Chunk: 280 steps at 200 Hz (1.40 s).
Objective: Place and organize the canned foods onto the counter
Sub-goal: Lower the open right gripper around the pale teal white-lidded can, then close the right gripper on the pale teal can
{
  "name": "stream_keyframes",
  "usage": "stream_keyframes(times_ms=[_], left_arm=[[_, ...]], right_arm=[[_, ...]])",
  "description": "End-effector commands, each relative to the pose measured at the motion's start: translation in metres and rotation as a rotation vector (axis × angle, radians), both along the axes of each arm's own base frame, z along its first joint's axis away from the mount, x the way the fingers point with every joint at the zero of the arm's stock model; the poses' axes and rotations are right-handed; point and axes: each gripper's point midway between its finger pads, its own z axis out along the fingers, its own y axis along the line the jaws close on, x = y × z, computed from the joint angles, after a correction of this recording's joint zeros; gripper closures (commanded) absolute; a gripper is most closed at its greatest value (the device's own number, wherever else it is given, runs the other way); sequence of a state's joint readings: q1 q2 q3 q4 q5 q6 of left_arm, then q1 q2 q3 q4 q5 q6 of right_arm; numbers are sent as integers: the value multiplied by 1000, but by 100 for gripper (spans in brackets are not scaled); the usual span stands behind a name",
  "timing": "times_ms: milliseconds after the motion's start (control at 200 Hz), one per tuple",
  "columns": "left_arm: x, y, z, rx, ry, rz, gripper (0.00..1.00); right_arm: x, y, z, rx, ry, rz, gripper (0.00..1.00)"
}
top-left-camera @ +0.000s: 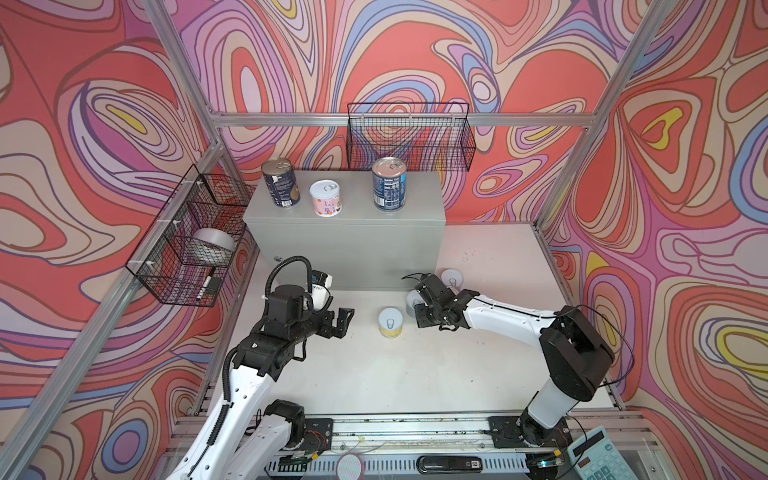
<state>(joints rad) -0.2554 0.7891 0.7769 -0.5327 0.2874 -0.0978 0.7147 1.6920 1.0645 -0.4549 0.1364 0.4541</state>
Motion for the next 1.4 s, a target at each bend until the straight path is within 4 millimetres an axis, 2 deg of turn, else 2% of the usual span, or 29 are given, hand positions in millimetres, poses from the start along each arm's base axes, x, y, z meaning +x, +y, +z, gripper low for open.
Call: stream_keyframes(times_ms=[0,65,225,366,611,631,721,987,1117,1397], left_arm=[[-1,0,2,15,0,-7,0],[-1,1,2,16,0,-6,0],[-1,0,3,15,-2,-8,0],[-1,0,2,15,0,-9,0],[-1,0,3,14,-2,-11,0],[-1,0,3,14,-2,-11,0],[-1,0,2,14,-1,-12,0],[0,-1,1,15,8,-11,0],[0,-1,-1,17,12,-11,0],[2,-1,-2,17,19,-12,0]], right_arm=[[3,4,9,35,-29,3,40],[5,7,11,44,-38,4,36],[21,15,20,60,-83,-7,37],[33,20,16,63,-113,-28,38],[46,24,17,74,-159,-53,29],[46,24,6,56,-139,-53,28],[48,25,2,57,-141,-54,25],[58,22,0,109,-221,-131,23],[63,28,4,132,-246,-121,23],[70,35,-10,119,-217,-121,23]])
